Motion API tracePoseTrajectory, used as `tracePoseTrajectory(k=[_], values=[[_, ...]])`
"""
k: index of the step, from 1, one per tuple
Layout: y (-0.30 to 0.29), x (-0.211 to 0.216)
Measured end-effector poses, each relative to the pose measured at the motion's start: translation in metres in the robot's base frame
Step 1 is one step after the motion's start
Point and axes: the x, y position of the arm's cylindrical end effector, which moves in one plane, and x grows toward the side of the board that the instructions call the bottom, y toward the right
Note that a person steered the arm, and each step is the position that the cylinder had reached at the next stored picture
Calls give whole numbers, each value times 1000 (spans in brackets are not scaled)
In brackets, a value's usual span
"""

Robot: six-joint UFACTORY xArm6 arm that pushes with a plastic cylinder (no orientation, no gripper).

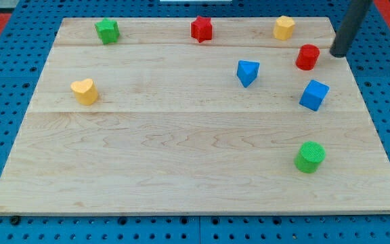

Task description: Move the red circle towards the bottom center of the board

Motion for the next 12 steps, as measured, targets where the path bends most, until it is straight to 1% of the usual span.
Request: tracePoseTrajectory(k=[2,4,5,8,9,10,11,12], values=[[-109,7],[-179,82],[-177,87],[-120,87],[-102,96],[-150,135],[-220,169],[-295,169]])
